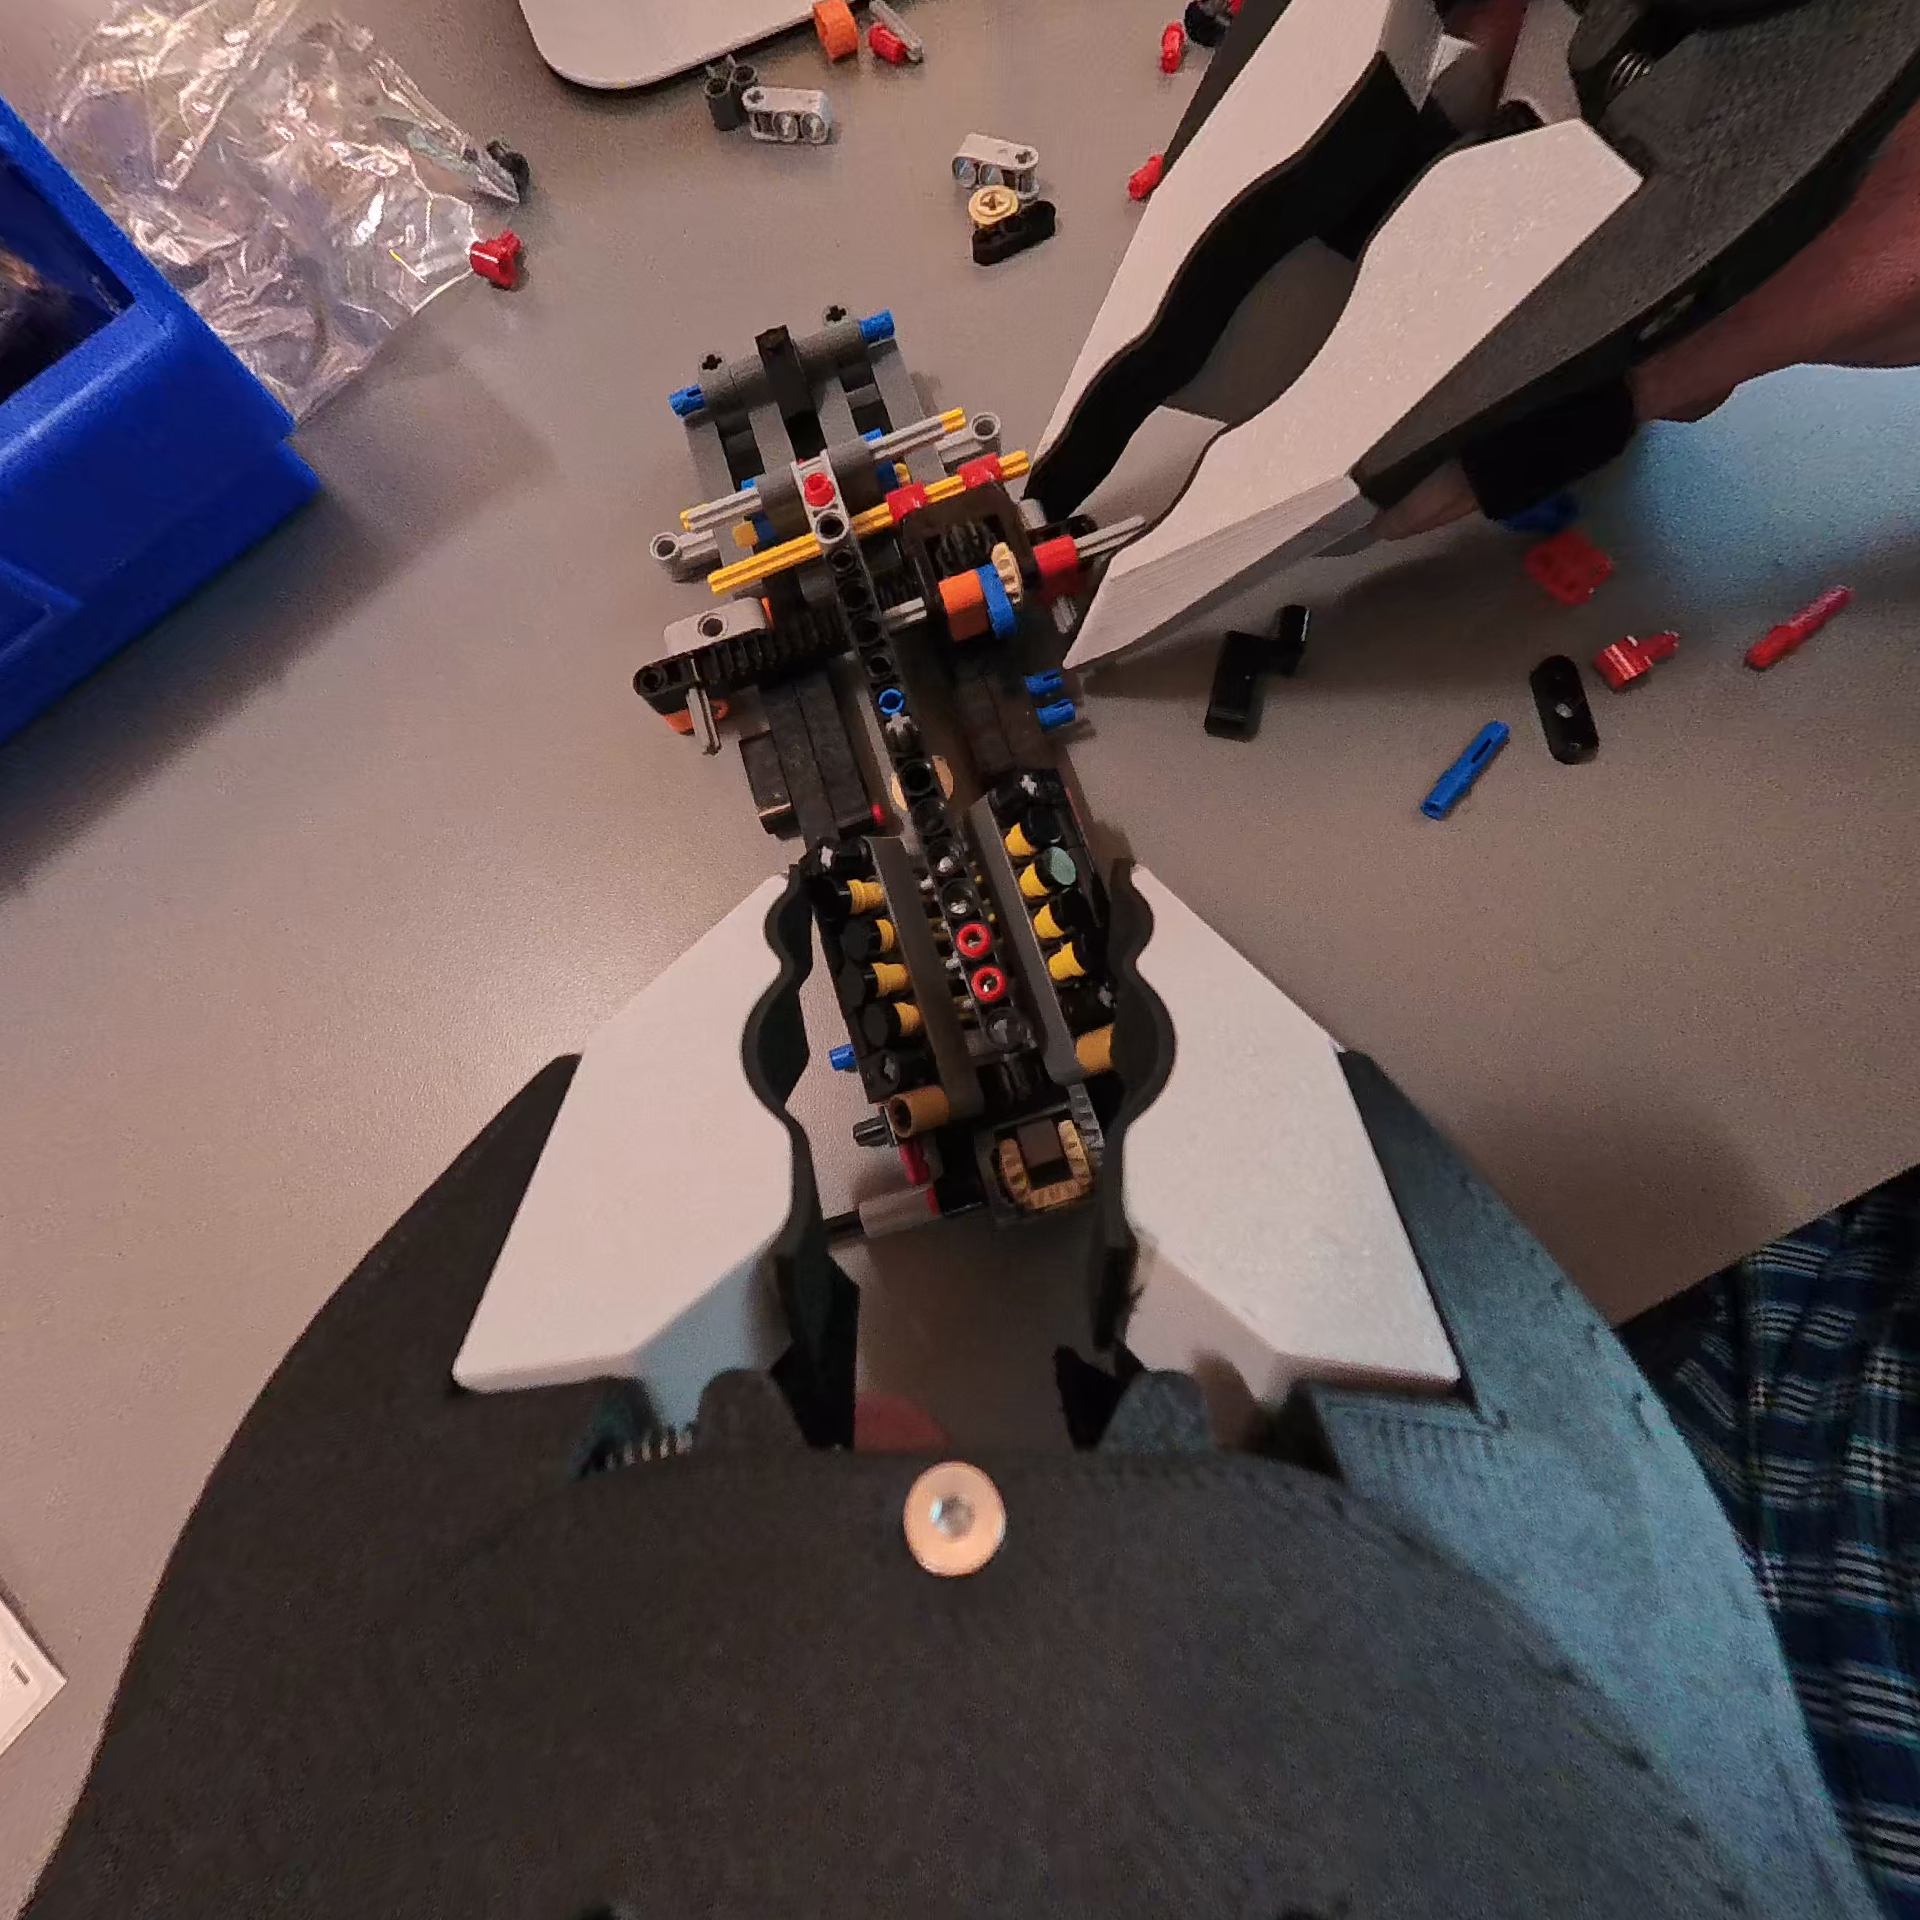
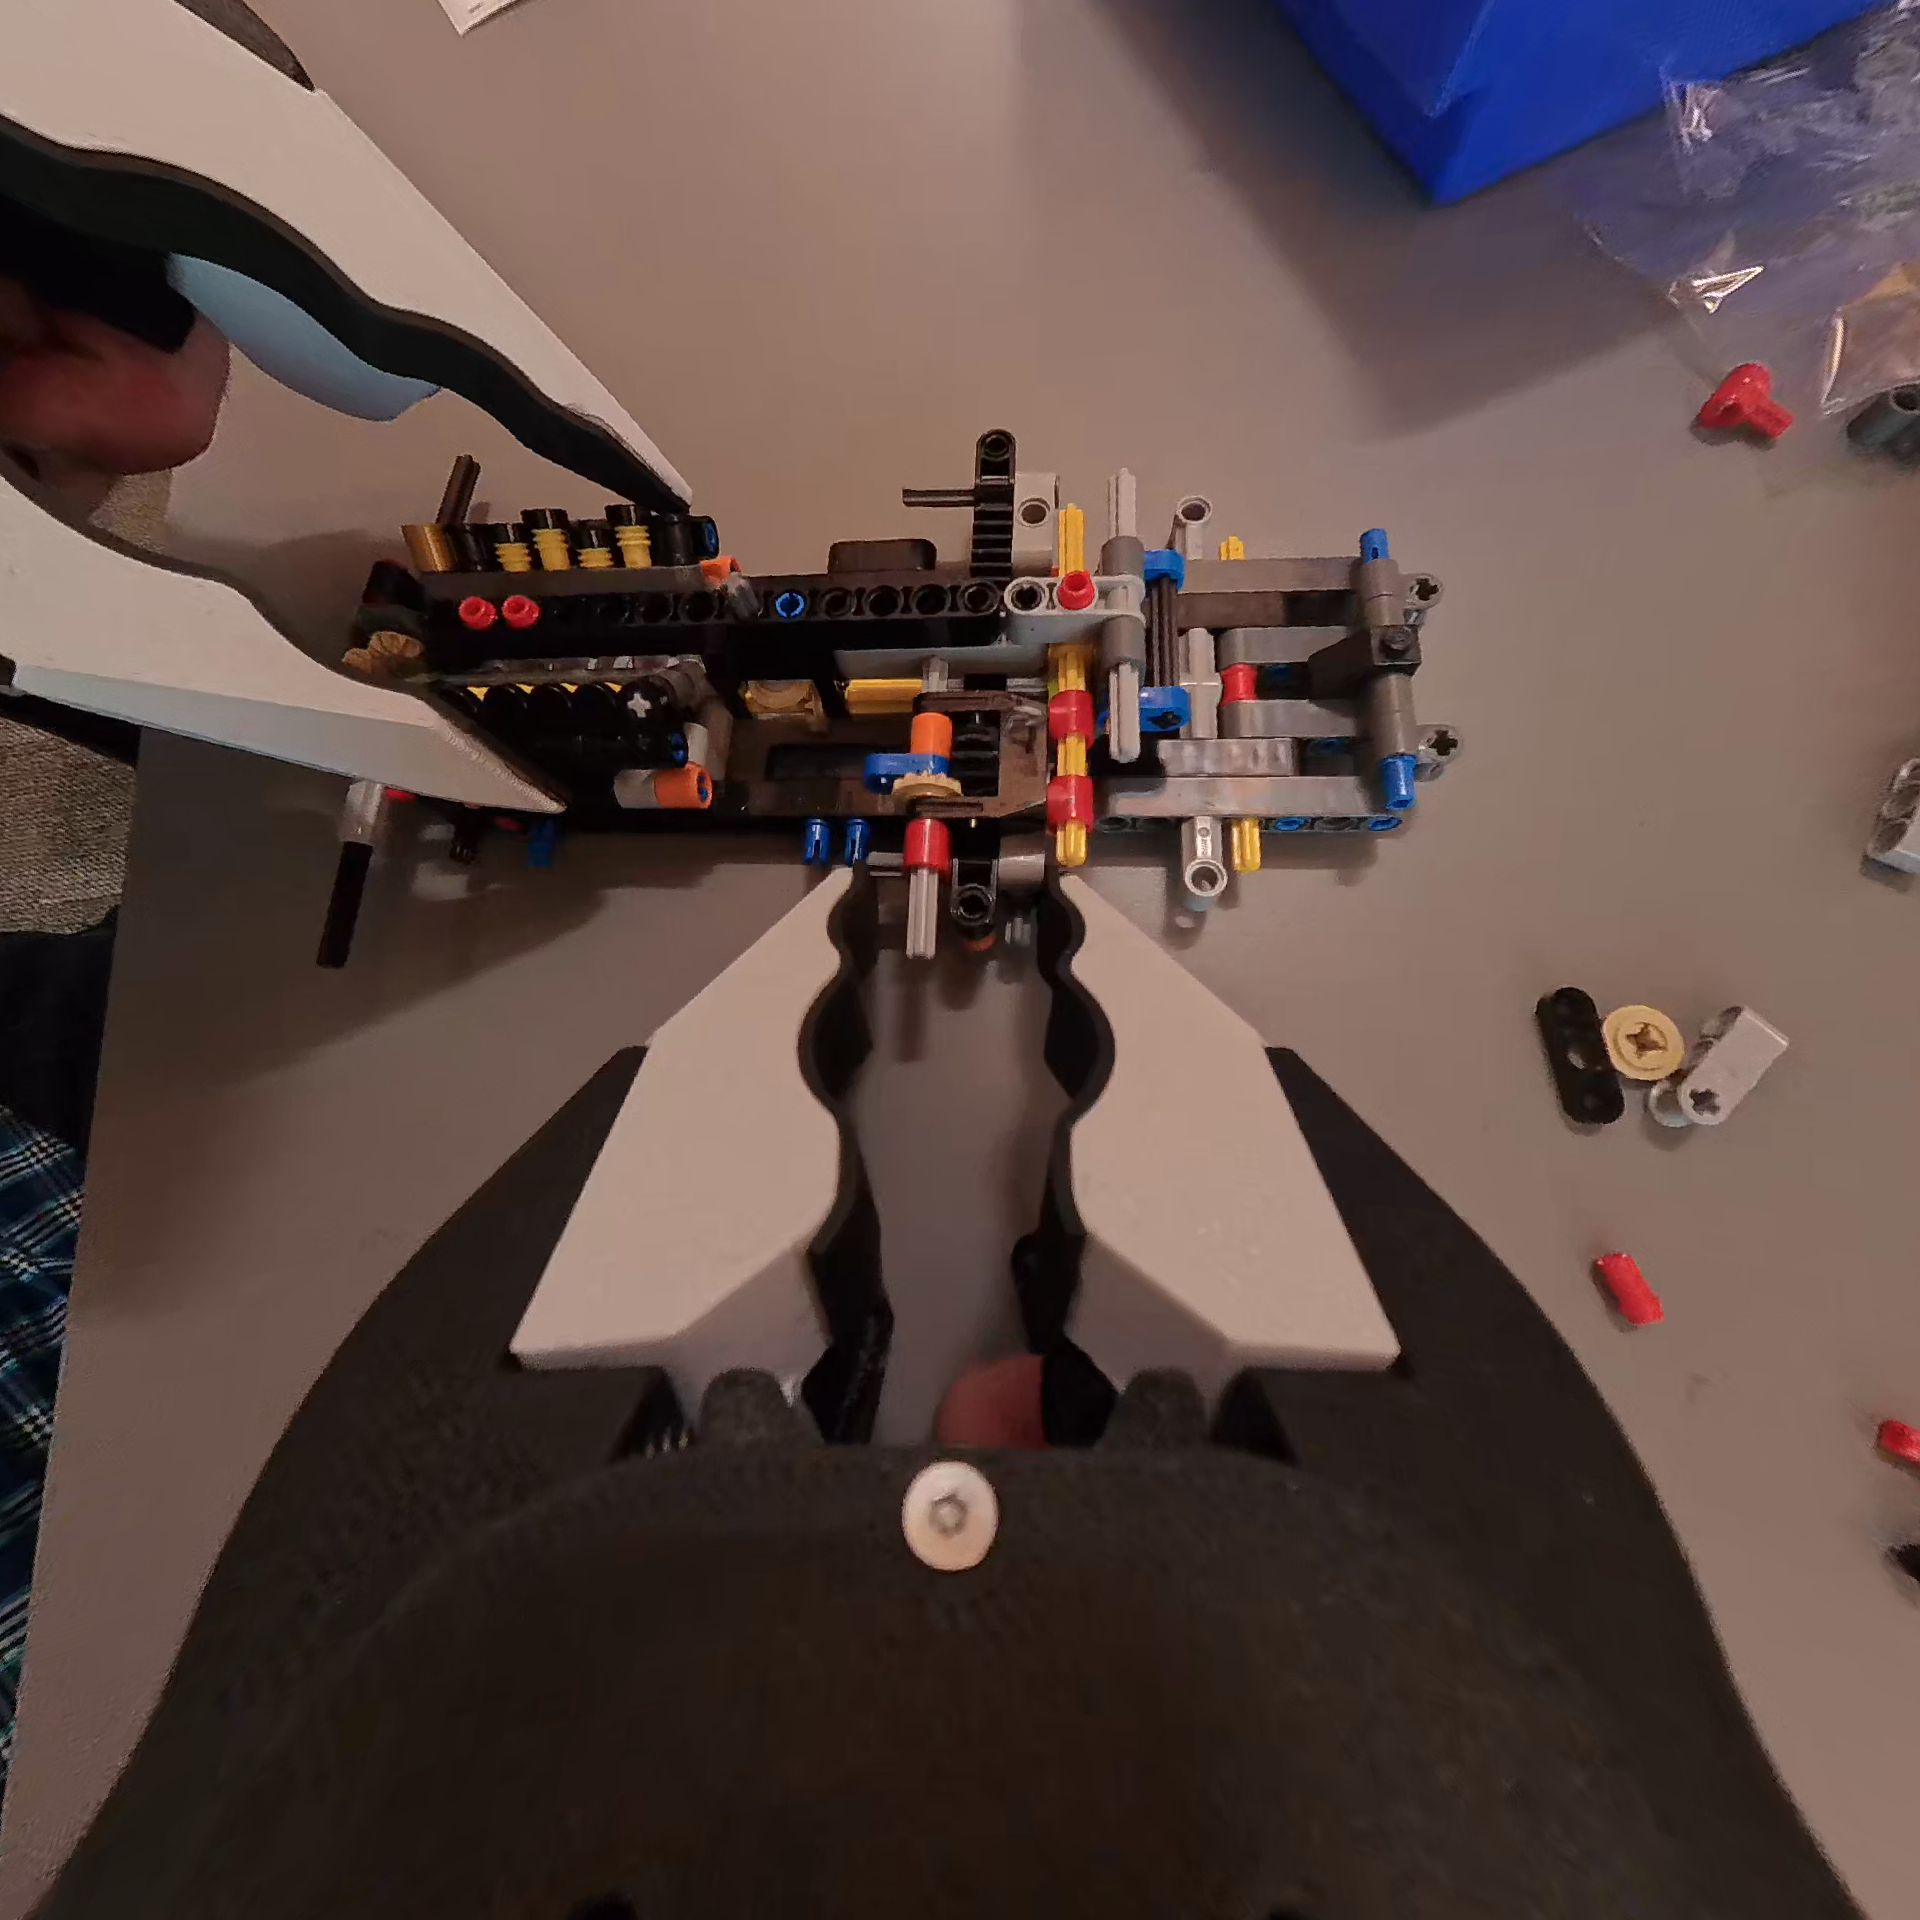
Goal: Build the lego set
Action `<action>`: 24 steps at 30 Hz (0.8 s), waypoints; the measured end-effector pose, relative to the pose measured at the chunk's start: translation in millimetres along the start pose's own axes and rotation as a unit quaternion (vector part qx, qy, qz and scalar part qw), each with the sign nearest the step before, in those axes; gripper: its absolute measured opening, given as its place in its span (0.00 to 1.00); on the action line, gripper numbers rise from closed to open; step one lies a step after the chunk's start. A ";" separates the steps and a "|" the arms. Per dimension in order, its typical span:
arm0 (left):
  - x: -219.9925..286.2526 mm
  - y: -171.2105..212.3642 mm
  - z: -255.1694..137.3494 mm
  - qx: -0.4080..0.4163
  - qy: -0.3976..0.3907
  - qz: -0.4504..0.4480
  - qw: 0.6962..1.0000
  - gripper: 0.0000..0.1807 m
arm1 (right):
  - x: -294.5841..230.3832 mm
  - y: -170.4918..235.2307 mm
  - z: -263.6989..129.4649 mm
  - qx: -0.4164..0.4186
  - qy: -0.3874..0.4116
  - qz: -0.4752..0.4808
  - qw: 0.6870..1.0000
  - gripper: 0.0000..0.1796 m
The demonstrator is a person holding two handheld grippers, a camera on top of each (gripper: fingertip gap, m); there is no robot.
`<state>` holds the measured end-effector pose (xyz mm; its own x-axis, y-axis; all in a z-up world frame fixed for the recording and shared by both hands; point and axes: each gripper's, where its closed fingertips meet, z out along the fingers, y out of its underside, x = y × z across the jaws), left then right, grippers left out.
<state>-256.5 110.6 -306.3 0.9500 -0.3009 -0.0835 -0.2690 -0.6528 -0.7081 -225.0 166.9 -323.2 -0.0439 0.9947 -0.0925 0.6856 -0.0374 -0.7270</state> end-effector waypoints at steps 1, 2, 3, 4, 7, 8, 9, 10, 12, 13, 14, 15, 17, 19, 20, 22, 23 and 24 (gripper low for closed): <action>0.0 0.1 0.0 -0.001 0.000 0.000 1.000 0.31 | -0.1 -0.1 -0.1 0.000 0.000 -0.001 1.000 0.15; 0.1 0.0 0.1 -0.001 0.000 0.001 1.000 0.31 | 0.0 0.0 -0.1 0.000 0.001 -0.003 1.000 0.15; 0.1 0.1 0.0 -0.001 -0.001 0.001 1.000 0.31 | 0.0 0.0 0.0 0.000 0.002 -0.005 1.000 0.15; 0.1 0.1 0.0 -0.002 -0.001 0.002 1.000 0.31 | -0.1 0.2 0.1 0.000 0.002 -0.005 1.000 0.15; -0.1 0.3 -0.1 -0.002 -0.002 0.002 1.000 0.31 | 1.3 0.4 -0.3 0.001 0.007 -0.010 1.000 0.15; -0.8 0.9 -0.4 -0.004 -0.003 0.003 1.000 0.31 | 2.5 0.6 -0.3 0.001 0.011 -0.013 1.000 0.11; -1.0 1.1 -0.7 -0.005 -0.001 0.002 1.000 0.31 | 1.9 1.2 0.3 -0.001 0.007 -0.010 1.000 0.11; -2.2 1.3 -1.3 -0.006 -0.003 0.001 1.000 0.30 | 0.6 1.8 0.8 -0.004 0.003 -0.010 1.000 0.11; -4.4 2.0 -1.8 -0.010 -0.007 0.002 1.000 0.30 | -3.1 2.3 -0.3 -0.007 0.002 -0.026 1.000 0.14; -5.5 2.6 -2.6 -0.013 -0.009 0.005 1.000 0.30 | -3.7 3.5 -1.4 -0.009 0.001 -0.025 1.000 0.16; -8.3 2.3 -4.1 -0.014 -0.013 0.005 1.000 0.30 | -2.0 3.8 -3.0 -0.008 0.004 -0.021 1.000 0.16; -11.6 1.2 -5.9 -0.013 -0.016 0.005 1.000 0.30 | -0.2 3.8 -4.8 -0.005 0.005 -0.017 1.000 0.18; -16.5 -2.3 -7.9 -0.013 -0.015 0.005 1.000 0.30 | 1.4 3.8 -8.2 -0.002 0.000 -0.012 1.000 0.19; -19.1 -7.8 -7.2 -0.014 -0.012 0.013 1.000 0.29 | 2.4 5.1 -11.4 -0.002 -0.003 -0.019 1.000 0.21; -18.3 -11.3 -6.1 -0.015 -0.007 0.015 1.000 0.29 | 1.4 6.0 -12.5 -0.002 -0.011 -0.021 1.000 0.20; -15.8 -16.4 -2.0 -0.022 -0.001 0.030 0.999 0.29 | -0.4 6.9 -13.2 0.001 -0.025 -0.026 0.999 0.18; -15.5 -17.1 1.0 -0.031 -0.002 0.042 0.999 0.30 | -0.8 7.5 -13.2 0.001 -0.030 -0.028 0.999 0.18; -15.5 -17.9 4.3 -0.039 -0.003 0.050 0.998 0.31 | -0.4 7.2 -13.3 0.004 -0.033 -0.028 0.999 0.18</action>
<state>-265.7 129.9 -295.4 0.9188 -0.3628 -0.1556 -0.3737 -0.6718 -0.6396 -210.3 167.5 -319.3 -0.1308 0.9867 -0.0966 0.6747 0.0172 -0.7379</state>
